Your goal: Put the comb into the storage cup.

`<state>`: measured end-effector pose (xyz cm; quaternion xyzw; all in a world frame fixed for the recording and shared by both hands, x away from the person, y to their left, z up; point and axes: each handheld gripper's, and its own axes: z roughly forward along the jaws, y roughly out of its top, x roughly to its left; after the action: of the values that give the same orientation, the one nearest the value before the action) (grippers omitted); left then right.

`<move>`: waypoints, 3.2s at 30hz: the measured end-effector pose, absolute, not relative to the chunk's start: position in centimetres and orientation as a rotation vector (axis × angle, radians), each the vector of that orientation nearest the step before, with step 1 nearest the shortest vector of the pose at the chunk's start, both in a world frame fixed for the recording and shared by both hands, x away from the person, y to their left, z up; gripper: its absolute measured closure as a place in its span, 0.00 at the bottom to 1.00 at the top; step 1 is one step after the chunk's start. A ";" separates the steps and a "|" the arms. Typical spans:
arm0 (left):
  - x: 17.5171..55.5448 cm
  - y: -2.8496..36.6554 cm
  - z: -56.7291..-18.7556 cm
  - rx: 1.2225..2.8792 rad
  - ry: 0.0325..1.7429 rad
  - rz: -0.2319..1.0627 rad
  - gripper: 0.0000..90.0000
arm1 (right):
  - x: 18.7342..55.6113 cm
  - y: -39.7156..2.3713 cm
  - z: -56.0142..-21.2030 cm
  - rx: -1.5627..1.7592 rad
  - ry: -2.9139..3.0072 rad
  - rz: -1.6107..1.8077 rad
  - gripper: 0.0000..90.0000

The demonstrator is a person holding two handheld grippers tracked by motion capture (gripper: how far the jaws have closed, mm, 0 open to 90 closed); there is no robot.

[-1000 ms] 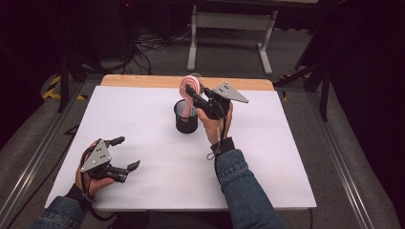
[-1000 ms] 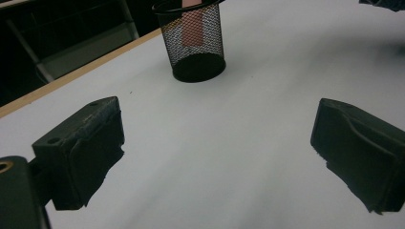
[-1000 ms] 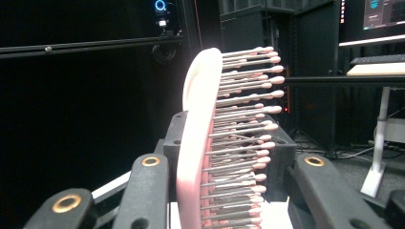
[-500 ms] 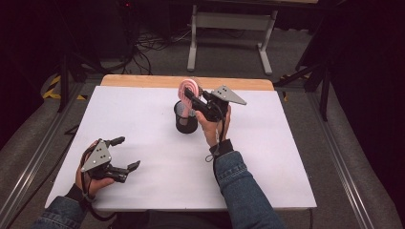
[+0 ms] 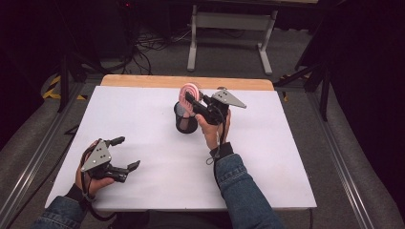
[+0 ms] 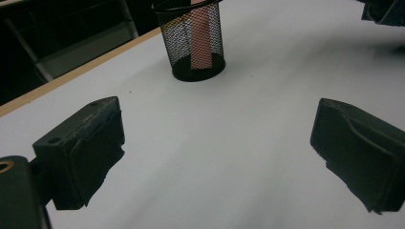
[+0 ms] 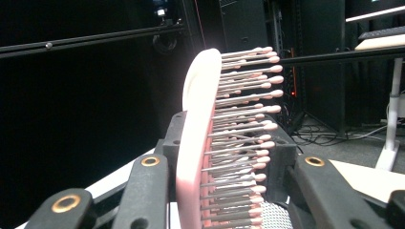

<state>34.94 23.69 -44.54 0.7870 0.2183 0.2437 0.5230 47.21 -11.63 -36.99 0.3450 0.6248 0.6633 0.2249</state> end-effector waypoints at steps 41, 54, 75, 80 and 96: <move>35.0 23.5 -44.6 1.896 0.526 0.588 0.06 | 47.5 -14.5 -38.7 1.055 1.687 1.708 0.56; 35.0 23.5 -44.6 1.900 0.521 0.595 0.06 | 47.1 -14.7 -38.3 1.029 1.704 1.649 0.43; 35.0 23.5 -44.6 1.899 0.525 0.598 0.06 | 46.1 -14.9 -37.4 0.965 1.743 1.555 0.32; 35.0 23.5 -44.6 1.898 0.526 0.600 0.06 | 45.9 -14.8 -37.2 0.944 1.758 1.532 0.31; 35.0 23.5 -44.6 1.900 0.525 0.599 0.06 | 45.1 -14.8 -36.2 0.864 1.773 1.459 0.24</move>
<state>35.02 23.54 -44.58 0.7907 0.2183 0.2492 0.5148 45.08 -14.78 -36.16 0.3315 0.6805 0.5597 0.3373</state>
